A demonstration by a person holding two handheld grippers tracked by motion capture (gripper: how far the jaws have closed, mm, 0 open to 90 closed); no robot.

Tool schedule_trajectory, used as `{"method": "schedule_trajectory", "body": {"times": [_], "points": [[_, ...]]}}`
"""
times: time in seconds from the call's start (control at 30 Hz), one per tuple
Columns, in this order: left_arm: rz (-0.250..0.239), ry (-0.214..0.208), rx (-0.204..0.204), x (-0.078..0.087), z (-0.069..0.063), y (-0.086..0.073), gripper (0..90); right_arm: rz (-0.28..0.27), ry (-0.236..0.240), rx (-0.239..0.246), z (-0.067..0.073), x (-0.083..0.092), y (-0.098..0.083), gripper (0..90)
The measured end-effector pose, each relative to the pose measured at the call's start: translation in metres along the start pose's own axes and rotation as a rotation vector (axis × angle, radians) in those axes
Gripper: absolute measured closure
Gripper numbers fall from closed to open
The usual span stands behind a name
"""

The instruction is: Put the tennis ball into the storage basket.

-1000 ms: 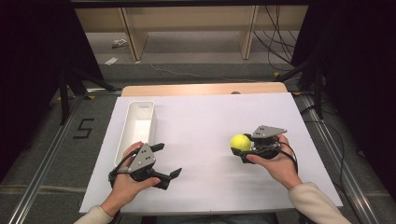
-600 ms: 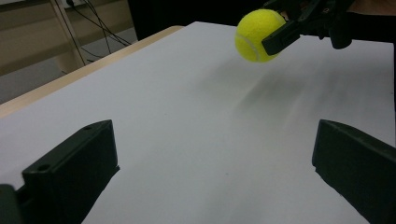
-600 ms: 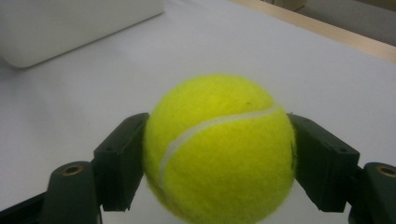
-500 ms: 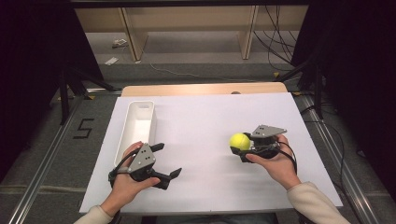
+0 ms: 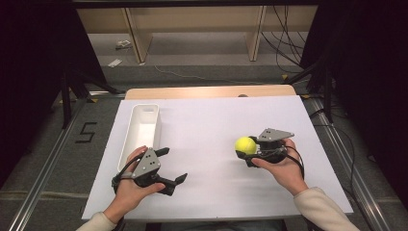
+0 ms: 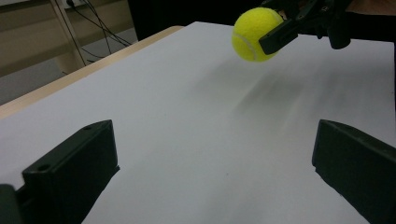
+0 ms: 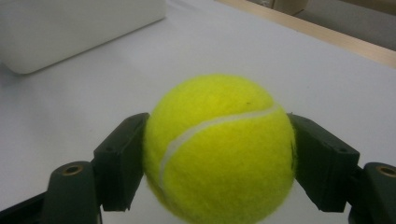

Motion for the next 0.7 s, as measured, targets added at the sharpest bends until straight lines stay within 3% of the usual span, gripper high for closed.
{"method": "schedule_trajectory", "body": {"times": [0.7], "points": [[0.0, 0.001, 0.0, 0.0001, 0.0001, 0.0, 0.0, -0.007, 0.005, 0.003, 0.0043, -0.0055, 0.006, 26.1]]}}
Point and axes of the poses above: each handheld gripper's, and its own axes: x roughly backward along the jaws, y roughly out of its top, z roughly to its left, the point moved 1 cm from there along -x, roughly forward along the jaws, and after that the axes turned 4 degrees about z, right-handed, at the moved point
